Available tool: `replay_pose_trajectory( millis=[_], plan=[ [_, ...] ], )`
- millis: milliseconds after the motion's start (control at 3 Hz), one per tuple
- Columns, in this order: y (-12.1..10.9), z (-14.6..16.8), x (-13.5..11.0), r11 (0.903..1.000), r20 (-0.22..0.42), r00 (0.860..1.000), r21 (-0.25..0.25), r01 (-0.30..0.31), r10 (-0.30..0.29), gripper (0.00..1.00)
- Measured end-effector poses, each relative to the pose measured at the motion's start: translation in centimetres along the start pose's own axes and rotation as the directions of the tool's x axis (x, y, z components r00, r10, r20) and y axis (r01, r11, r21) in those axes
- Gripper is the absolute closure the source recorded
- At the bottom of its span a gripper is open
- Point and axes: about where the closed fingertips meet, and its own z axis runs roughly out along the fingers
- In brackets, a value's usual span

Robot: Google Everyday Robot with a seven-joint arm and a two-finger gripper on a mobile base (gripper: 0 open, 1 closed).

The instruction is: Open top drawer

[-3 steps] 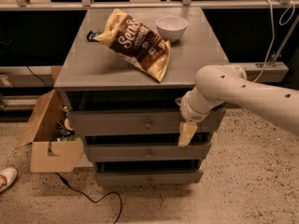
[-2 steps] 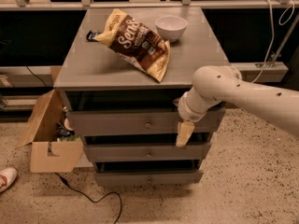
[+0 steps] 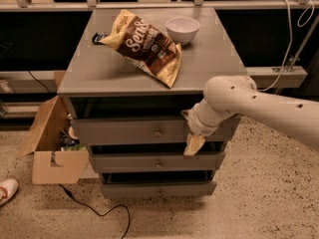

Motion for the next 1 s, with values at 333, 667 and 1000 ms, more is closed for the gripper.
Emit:
replay_pose_trajectory(
  millis=[333, 667, 1000],
  plan=[
    [1.09, -1.06, -0.63, 0.9996, 0.012, 1.000, -0.008, 0.025, -0.025, 0.58],
    [1.01, -1.45, -0.76, 0.9996, 0.013, 1.000, -0.009, 0.025, -0.025, 0.81],
    [1.24, -1.72, -0.95, 0.9995, 0.021, 0.999, -0.016, 0.026, -0.026, 1.00]
  ],
)
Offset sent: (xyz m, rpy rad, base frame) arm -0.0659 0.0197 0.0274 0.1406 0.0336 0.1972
